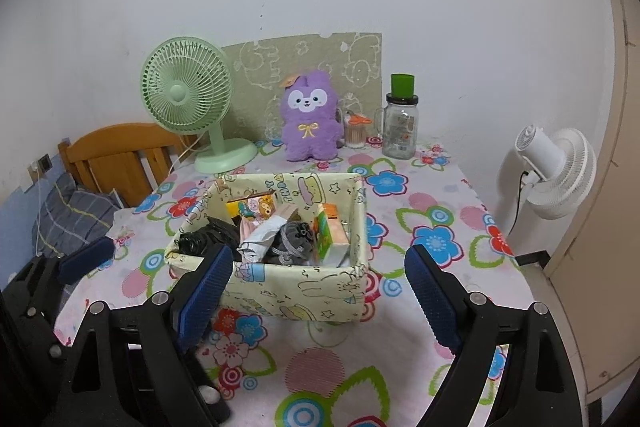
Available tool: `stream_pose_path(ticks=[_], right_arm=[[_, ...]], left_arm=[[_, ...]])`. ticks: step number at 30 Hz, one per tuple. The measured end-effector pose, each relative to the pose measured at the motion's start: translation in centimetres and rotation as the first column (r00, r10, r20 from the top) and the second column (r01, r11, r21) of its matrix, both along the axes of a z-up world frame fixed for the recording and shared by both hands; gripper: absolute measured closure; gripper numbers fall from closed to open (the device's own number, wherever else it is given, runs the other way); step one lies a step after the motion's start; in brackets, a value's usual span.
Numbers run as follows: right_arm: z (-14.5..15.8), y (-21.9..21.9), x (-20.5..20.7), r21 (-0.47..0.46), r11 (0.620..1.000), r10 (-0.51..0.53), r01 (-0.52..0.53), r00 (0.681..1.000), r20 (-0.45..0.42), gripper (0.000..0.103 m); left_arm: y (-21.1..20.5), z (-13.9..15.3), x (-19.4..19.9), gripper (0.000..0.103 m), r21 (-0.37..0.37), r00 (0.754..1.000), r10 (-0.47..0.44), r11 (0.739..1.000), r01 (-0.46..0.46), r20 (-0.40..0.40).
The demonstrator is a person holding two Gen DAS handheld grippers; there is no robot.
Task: Organize soft objects
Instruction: 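Withdraw both open tools back from the basket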
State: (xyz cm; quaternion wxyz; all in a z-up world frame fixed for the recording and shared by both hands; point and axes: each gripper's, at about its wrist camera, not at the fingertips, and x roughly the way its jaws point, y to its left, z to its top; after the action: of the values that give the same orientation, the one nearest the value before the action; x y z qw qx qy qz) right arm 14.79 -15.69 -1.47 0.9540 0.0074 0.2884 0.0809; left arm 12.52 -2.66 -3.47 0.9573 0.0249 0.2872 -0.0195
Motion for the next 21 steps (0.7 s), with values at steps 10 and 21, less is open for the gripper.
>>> stream_pose_path(ticks=[10, 21], right_arm=[[0.6, -1.1, -2.5, 0.013, 0.999, 0.033, -0.033, 0.999, 0.018, 0.010], [2.3, -1.0, -6.6, -0.042, 0.998, 0.047, -0.043, 0.994, 0.101, 0.007]], left_arm=[[1.1, 0.5, -2.2, 0.000, 0.017, 1.000, 0.000, 1.000, 0.000, 0.028], [2.2, 1.8, -5.7, 0.000, 0.002, 0.996, -0.031, 1.000, 0.031, 0.080]])
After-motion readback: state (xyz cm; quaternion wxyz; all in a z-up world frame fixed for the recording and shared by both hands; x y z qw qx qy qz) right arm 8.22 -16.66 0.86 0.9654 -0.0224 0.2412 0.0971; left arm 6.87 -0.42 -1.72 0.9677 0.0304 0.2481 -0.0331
